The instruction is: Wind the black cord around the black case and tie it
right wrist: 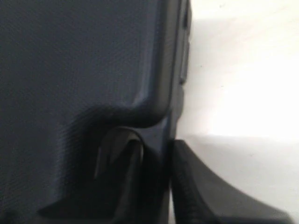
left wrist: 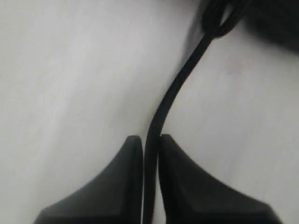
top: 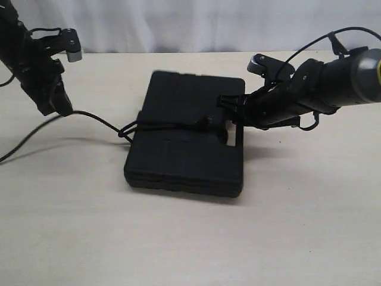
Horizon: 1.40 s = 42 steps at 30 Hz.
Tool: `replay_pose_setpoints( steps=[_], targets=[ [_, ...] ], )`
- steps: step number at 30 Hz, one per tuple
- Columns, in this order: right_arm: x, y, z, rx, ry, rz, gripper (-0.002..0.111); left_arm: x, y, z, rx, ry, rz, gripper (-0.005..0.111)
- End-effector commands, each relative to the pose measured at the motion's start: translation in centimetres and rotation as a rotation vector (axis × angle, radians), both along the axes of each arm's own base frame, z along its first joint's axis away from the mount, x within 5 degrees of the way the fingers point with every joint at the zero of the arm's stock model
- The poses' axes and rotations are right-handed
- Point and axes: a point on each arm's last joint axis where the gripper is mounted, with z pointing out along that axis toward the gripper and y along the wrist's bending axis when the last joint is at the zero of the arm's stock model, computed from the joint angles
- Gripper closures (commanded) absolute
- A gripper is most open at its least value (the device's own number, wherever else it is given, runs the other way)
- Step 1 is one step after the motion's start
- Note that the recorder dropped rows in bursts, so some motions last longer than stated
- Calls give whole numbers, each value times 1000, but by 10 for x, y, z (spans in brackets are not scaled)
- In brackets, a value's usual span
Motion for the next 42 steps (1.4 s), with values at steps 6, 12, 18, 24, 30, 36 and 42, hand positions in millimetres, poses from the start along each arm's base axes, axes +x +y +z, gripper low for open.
replay_pose_setpoints(
  steps=[6, 12, 18, 24, 30, 36, 42],
  targets=[
    [21, 8, 2, -11, -40, 43, 104, 9, 13, 19, 63, -153, 43, 53],
    [42, 18, -12, 82, -20, -47, 104, 12, 11, 71, 13, -260, 210, 53],
    [55, 25, -9, 135, -18, -61, 96, 0, 5, 120, -85, -305, 477, 74],
    [43, 2, 31, 69, 43, 86, 60, -36, -2, 157, -136, -195, 594, 107],
    [-12, -28, 103, -216, 220, 330, 75, -80, -12, 187, -205, -147, 785, 107],
    [-85, -42, 144, -463, 312, 319, 104, -156, -36, 184, -206, -122, 748, 107],
    [-159, -42, 162, -420, 128, 354, 104, -240, -40, 184, -321, -393, 751, 107]
  ],
)
